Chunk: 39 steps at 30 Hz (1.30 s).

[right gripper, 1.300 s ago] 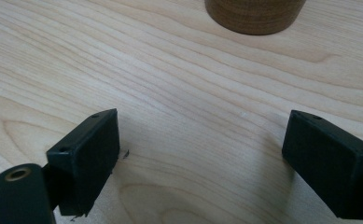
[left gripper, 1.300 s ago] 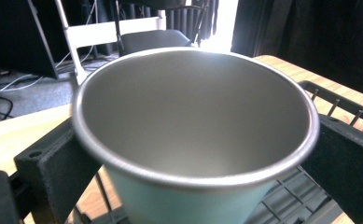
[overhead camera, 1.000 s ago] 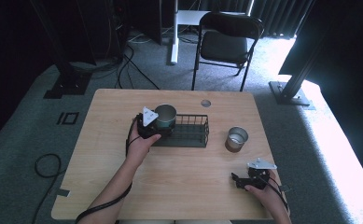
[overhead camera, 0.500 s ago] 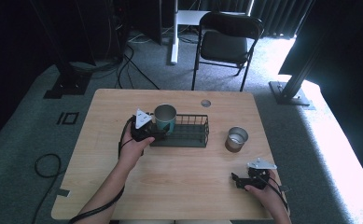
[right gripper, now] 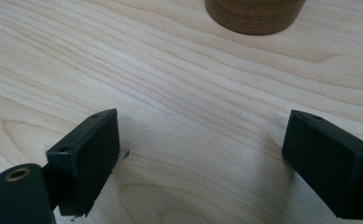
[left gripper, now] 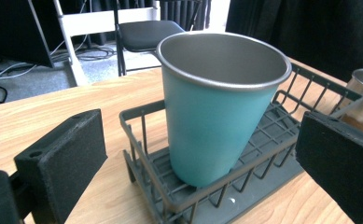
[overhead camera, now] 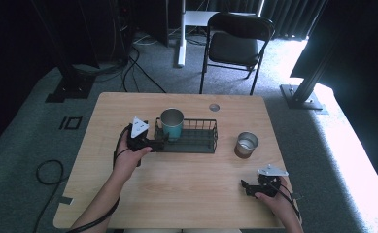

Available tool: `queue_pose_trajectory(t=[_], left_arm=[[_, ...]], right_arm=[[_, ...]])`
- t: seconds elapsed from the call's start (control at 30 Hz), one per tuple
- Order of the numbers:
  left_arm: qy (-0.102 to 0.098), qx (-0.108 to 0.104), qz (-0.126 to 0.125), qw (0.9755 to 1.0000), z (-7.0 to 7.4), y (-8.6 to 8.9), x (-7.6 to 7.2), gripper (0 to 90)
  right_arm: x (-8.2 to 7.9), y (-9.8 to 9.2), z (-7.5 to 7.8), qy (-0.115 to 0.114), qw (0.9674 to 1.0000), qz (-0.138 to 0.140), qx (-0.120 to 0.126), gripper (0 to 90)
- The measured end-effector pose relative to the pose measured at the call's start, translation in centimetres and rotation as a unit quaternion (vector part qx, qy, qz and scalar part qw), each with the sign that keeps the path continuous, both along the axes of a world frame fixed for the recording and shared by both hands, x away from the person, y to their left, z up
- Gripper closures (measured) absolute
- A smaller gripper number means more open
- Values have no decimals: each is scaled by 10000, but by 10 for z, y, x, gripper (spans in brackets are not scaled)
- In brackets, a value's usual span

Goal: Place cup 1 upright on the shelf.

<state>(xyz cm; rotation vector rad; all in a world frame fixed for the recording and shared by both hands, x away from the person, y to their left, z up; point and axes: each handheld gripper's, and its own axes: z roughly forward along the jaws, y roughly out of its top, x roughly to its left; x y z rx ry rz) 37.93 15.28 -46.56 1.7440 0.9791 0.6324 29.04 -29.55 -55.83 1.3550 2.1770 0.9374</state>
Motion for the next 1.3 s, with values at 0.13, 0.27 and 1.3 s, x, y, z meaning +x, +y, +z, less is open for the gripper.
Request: queue_pose_trajectory(t=[0.13, 0.27, 1.3], left_arm=[[62, -7, 17, 10000, -2, 8, -2, 28], [89, 11, 31, 10000, -2, 15, -6, 28], [468, 148, 234, 9985, -33, 79, -50, 28]], right_arm=[[0, 0, 0, 1, 10000, 0, 1, 108], [0, 0, 0, 1, 10000, 0, 0, 108], [0, 0, 0, -1, 10000, 1, 1, 108]])
